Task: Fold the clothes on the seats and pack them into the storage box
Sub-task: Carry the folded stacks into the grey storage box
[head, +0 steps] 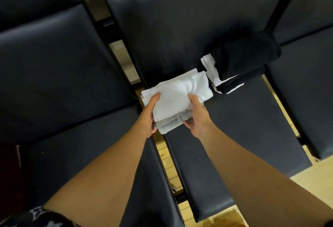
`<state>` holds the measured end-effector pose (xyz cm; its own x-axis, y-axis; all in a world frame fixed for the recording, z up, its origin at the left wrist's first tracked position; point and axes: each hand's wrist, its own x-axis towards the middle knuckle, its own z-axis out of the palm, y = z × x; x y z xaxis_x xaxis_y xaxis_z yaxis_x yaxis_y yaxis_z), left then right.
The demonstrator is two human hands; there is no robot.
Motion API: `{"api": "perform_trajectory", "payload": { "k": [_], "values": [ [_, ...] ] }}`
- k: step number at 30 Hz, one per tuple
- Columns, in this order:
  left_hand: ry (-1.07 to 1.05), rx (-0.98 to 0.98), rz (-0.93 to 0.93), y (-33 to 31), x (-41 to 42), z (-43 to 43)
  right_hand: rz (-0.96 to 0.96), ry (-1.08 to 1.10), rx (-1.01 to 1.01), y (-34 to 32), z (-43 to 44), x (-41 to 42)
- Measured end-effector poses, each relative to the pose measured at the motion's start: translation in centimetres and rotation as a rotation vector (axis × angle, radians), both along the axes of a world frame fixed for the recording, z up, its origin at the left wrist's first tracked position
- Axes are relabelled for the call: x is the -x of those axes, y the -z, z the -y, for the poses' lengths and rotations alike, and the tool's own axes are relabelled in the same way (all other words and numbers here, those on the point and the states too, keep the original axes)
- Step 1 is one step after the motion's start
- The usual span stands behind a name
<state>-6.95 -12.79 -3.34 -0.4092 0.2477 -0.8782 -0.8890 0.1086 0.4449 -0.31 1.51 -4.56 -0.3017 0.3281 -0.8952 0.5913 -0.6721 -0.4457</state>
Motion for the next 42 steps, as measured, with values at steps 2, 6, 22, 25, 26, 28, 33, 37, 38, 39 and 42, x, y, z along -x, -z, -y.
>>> {"api": "perform_trajectory", "payload": {
  "k": [2,6,22,25,26,28,33,37,38,39,42],
  "values": [
    [0.032,0.007,0.023,0.3,0.0,1.0,0.054,-0.108,-0.035,-0.2,-0.1,-0.7],
    [0.056,-0.018,0.013,0.9,-0.1,1.5,0.014,-0.333,-0.150,-1.7,-4.2,0.3],
    [0.131,-0.067,0.076,0.7,-0.4,3.9,0.098,-0.260,0.043,-0.8,-2.8,-1.3],
    [0.122,-0.064,0.050,-0.8,-1.6,5.2,0.062,-0.229,0.070,-2.2,-1.3,-2.7],
    [0.113,-0.066,0.032,-1.8,-1.8,5.8,0.038,-0.220,0.081,-3.0,-0.7,-3.0],
    [0.116,-0.075,-0.004,-3.6,-2.0,7.0,-0.013,-0.205,0.085,-4.9,0.4,-3.4],
    [0.114,-0.116,-0.119,-12.1,-0.6,11.6,-0.142,-0.166,0.054,-13.0,4.7,-2.3],
    [0.106,-0.136,-0.204,-21.9,0.2,18.4,-0.232,-0.192,0.034,-22.6,11.1,-0.9],
    [0.099,-0.135,-0.228,-25.6,0.4,21.1,-0.250,-0.212,0.014,-26.1,13.4,-0.5],
    [0.098,-0.135,-0.226,-27.0,0.5,22.2,-0.260,-0.219,0.016,-27.4,14.6,-0.3],
    [0.069,-0.129,-0.293,-35.6,0.9,28.8,-0.331,-0.240,-0.017,-35.7,21.0,0.3]
  ]
}}
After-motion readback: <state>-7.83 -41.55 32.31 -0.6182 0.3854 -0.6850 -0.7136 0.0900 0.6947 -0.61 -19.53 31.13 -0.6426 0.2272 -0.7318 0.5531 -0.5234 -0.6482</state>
